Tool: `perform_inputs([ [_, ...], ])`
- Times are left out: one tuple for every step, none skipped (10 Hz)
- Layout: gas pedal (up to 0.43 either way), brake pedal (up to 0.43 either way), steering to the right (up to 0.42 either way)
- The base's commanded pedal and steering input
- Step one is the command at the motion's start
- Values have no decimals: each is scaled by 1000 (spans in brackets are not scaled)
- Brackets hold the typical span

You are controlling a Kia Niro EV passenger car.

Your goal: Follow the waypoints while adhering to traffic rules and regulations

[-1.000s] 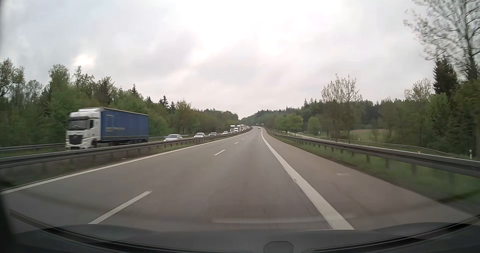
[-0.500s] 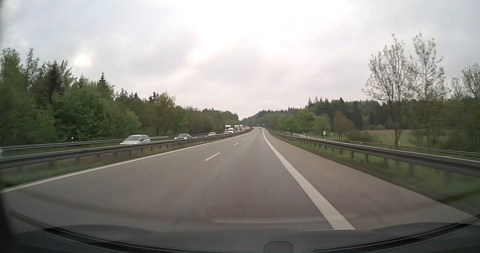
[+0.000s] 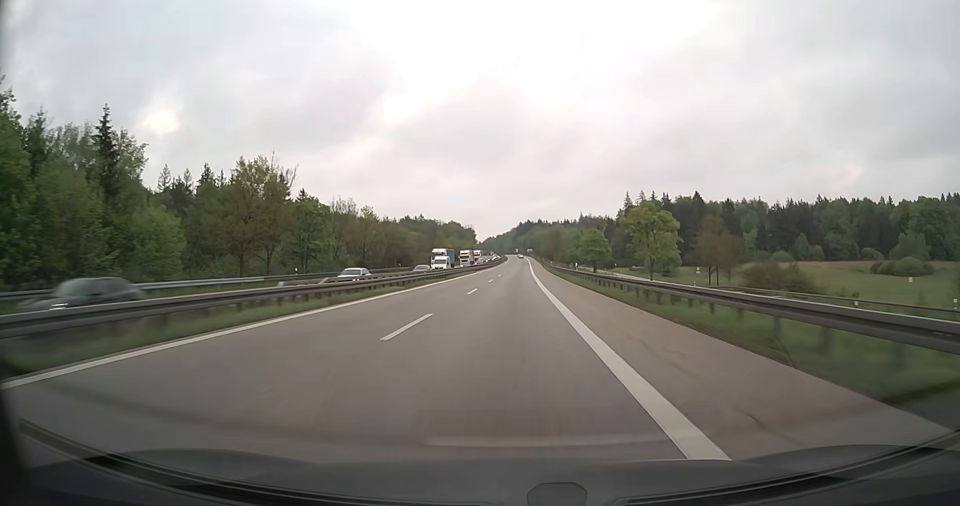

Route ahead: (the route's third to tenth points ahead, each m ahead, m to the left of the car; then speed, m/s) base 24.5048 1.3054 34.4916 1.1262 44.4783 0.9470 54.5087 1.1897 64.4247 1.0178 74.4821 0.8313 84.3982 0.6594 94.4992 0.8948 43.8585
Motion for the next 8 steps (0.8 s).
perform_inputs([
  [512, 0, 0],
  [512, 0, 0],
  [512, 0, 1],
  [512, 0, 2],
  [512, 0, 3],
  [512, 0, 3],
  [512, 0, 3],
  [512, 0, 3],
])
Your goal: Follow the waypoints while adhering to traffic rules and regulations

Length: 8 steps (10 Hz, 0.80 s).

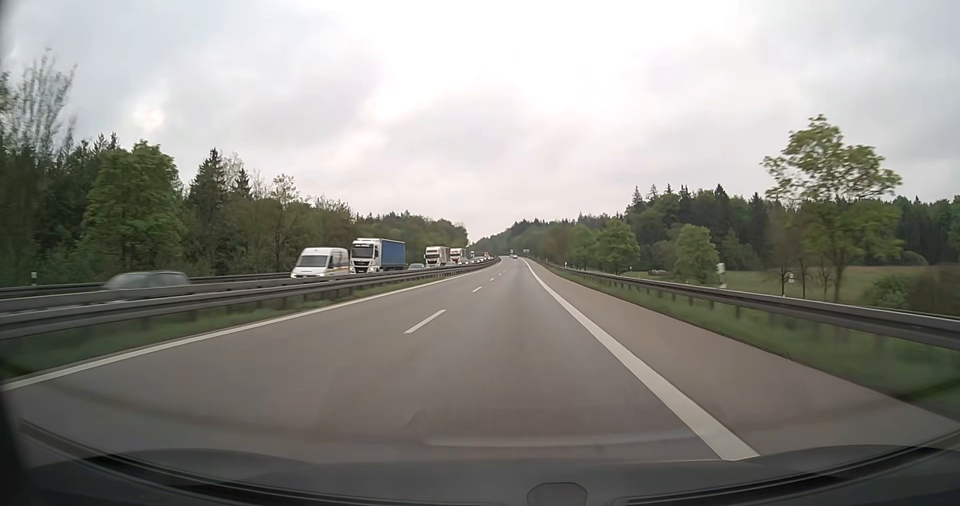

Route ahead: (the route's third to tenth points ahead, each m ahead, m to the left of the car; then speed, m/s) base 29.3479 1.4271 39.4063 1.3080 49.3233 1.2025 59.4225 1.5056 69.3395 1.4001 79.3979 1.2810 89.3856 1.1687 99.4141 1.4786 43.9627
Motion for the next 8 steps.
perform_inputs([
  [512, 0, 2],
  [512, 0, 2],
  [512, 0, 2],
  [512, 0, 1],
  [512, 0, 2],
  [512, 0, 2],
  [512, 0, 2],
  [512, 0, 2],
])
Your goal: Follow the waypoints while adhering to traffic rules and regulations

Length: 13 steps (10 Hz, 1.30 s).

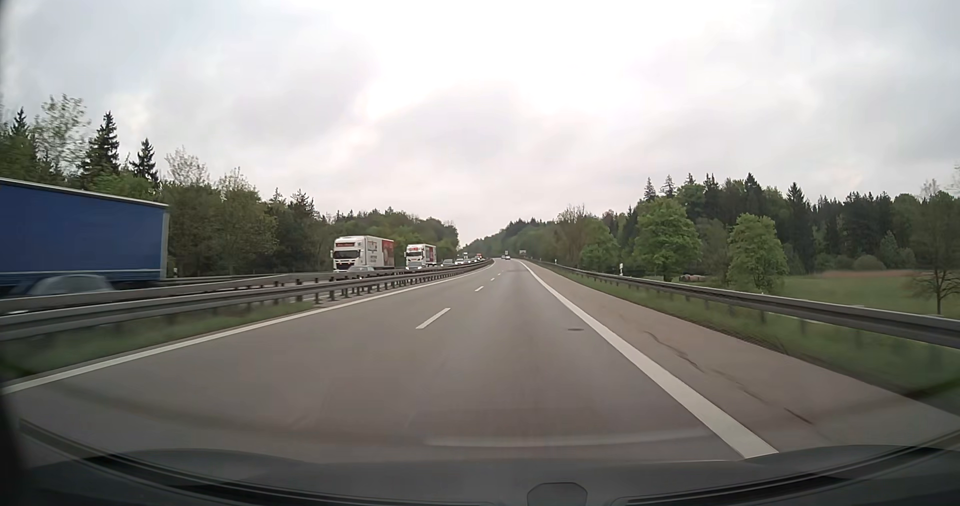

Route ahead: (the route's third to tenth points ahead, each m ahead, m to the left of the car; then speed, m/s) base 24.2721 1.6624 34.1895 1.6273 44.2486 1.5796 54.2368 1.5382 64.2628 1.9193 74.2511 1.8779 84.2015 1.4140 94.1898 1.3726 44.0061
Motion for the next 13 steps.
perform_inputs([
  [512, 0, 2],
  [512, 0, 2],
  [512, 0, 2],
  [512, 0, 2],
  [512, 0, 1],
  [520, 0, 1],
  [531, 0, 1],
  [539, 0, 1],
  [539, 0, 0],
  [539, 0, 0],
  [539, 0, -1],
  [539, 0, -1],
  [539, 0, -1],
])
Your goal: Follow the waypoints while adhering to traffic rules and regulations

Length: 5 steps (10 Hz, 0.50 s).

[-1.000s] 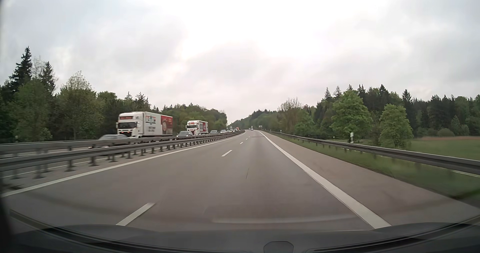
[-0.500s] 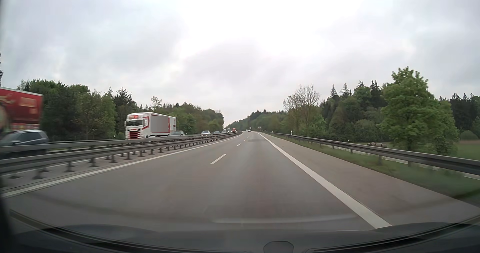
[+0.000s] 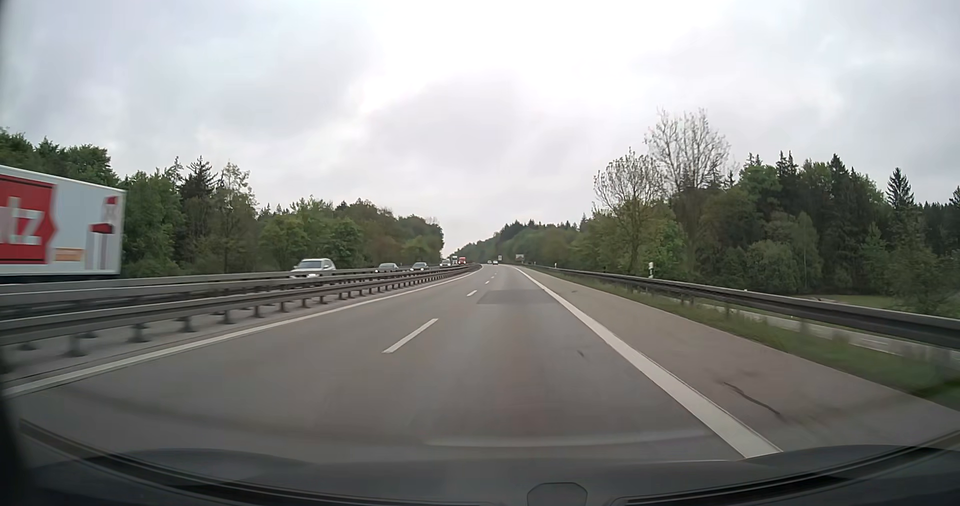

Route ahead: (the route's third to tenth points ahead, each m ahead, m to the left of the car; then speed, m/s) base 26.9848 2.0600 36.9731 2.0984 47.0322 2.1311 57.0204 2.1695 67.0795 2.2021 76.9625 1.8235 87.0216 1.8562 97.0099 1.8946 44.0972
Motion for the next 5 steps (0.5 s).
perform_inputs([
  [539, 0, -1],
  [539, 0, -1],
  [539, 0, -2],
  [539, 0, -1],
  [539, 0, -1],
])
